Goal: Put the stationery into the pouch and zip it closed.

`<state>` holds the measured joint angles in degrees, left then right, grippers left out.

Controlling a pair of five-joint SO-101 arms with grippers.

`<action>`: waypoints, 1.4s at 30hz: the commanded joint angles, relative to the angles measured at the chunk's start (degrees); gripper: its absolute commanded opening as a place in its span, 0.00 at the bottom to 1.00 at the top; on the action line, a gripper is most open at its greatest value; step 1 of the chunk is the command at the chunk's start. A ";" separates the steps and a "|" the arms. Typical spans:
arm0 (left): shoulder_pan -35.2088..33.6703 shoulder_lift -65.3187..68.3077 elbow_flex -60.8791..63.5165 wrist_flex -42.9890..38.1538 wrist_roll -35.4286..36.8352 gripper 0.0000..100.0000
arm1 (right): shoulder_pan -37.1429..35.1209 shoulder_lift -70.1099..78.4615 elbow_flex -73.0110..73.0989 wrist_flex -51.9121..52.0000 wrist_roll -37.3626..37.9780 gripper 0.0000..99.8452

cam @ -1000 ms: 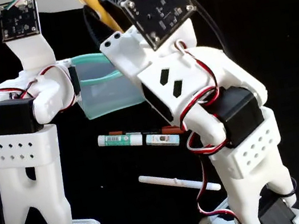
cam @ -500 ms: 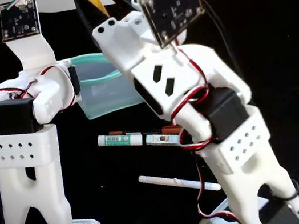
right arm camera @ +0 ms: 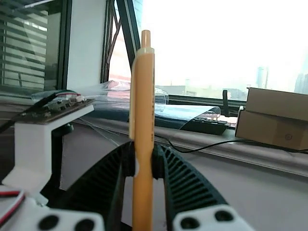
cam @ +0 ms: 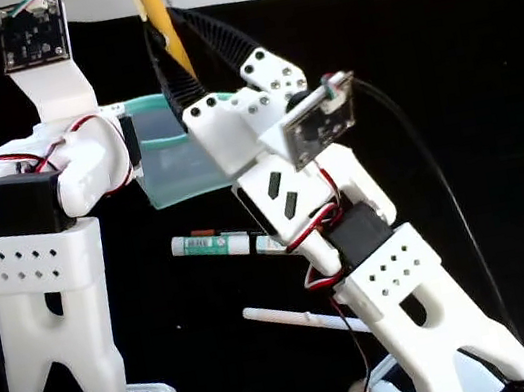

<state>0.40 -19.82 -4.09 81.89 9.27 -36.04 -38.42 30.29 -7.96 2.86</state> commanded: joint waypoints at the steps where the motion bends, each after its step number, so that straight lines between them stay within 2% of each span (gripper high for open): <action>1: -0.75 0.48 0.84 0.09 -0.18 0.01 | -0.57 -2.15 0.31 -1.45 -3.78 0.01; 17: -0.75 0.48 0.84 0.00 0.00 0.01 | -0.22 -1.45 2.24 -1.36 -11.96 0.01; 24: -0.75 0.48 0.84 0.00 0.00 0.01 | 0.75 -1.36 4.26 -2.15 -12.04 0.01; 31: -0.66 0.48 0.84 0.00 0.00 0.01 | 2.07 1.71 4.62 -7.96 -11.87 0.01; 42: -0.66 0.48 0.84 0.00 0.00 0.01 | 2.24 3.03 6.73 -7.87 -12.04 0.01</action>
<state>0.40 -19.82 -4.09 81.89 9.27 -34.46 -35.52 36.44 -14.55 -8.66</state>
